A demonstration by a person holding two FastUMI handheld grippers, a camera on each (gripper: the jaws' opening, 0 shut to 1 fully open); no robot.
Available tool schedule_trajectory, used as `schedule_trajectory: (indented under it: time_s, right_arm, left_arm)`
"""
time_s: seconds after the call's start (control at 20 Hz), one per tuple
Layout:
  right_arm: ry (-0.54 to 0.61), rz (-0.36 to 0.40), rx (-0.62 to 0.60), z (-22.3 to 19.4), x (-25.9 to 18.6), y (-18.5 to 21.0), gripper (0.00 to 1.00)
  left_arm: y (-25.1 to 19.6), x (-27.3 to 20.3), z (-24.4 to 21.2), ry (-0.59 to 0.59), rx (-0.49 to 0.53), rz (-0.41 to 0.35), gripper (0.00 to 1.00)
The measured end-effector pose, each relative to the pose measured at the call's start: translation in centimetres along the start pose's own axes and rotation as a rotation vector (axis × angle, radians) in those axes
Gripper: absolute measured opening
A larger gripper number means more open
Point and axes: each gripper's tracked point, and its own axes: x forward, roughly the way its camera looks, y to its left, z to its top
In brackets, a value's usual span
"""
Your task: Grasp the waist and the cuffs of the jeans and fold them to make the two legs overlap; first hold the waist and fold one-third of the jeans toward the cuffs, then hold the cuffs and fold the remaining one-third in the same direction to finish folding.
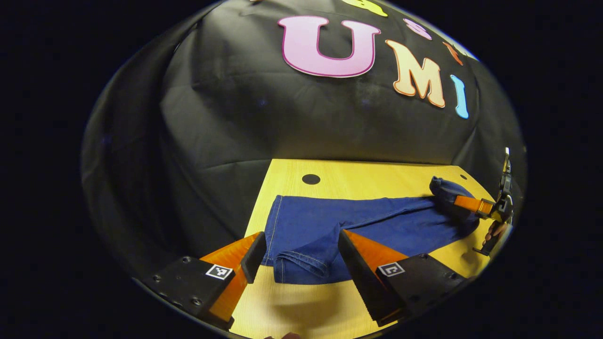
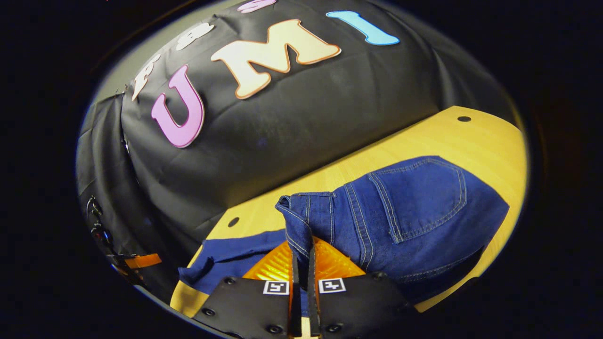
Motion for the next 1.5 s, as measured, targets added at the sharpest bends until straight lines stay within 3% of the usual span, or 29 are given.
schedule_trajectory:
  time_s: [0.1,0.15,0.25,0.4,0.45,0.5,0.65,1.0,1.1,1.25,1.35,1.5]
  right_arm:
    - [0.048,0.015,0.04,-1.4,0.2,0.4,0.1]
    - [0.046,0.058,0.068,-1.3,0.0,1.7,0.34]
    - [-0.023,0.03,-0.01,-0.5,-0.1,1.7,0.97]
    - [-0.033,0.005,-0.066,1.5,-1.5,1.2,0.98]
    - [-0.04,-0.01,-0.084,2.3,-2.0,0.8,0.92]
    - [-0.056,-0.02,-0.102,3.2,-2.6,0.7,0.98]
    - [-0.107,-0.029,-0.143,5.5,-4.3,0.5,0.98]
    - [-0.124,-0.05,-0.196,6.4,-5.7,-0.1,0.98]
    - [-0.109,-0.051,-0.211,5.8,-5.9,-0.4,0.98]
    - [-0.101,-0.036,-0.235,5.7,-6.3,-0.2,0.98]
    - [-0.107,-0.022,-0.259,6.3,-6.8,-0.2,0.98]
    - [-0.117,0.007,-0.292,7.6,-8.3,-0.3,0.98]
  left_arm:
    - [0.5,0.9,-0.7,0.018,-0.006,-0.003,0.96]
    - [0.8,1.3,-1.2,0.032,-0.007,0.0,0.96]
    - [1.3,2.4,-1.8,0.05,-0.007,0.001,0.96]
    - [2.3,4.2,-3.9,0.104,0.0,-0.006,0.96]
    - [2.8,5.0,-4.9,0.131,0.004,0.0,0.96]
    - [3.4,5.7,-5.5,0.147,0.006,0.011,0.96]
    - [4.1,7.2,-7.0,0.199,0.026,0.032,0.96]
    - [2.4,8.1,-7.9,0.222,0.007,-0.031,0.9]
    - [0.6,7.9,-7.7,0.207,0.026,-0.069,0.68]
    - [0.1,8.3,-7.4,0.221,0.077,-0.02,0.13]
    - [-0.1,8.1,-7.1,0.255,0.077,-0.001,0.0]
    - [-1.6,6.8,-3.5,0.188,0.005,0.001,0.0]
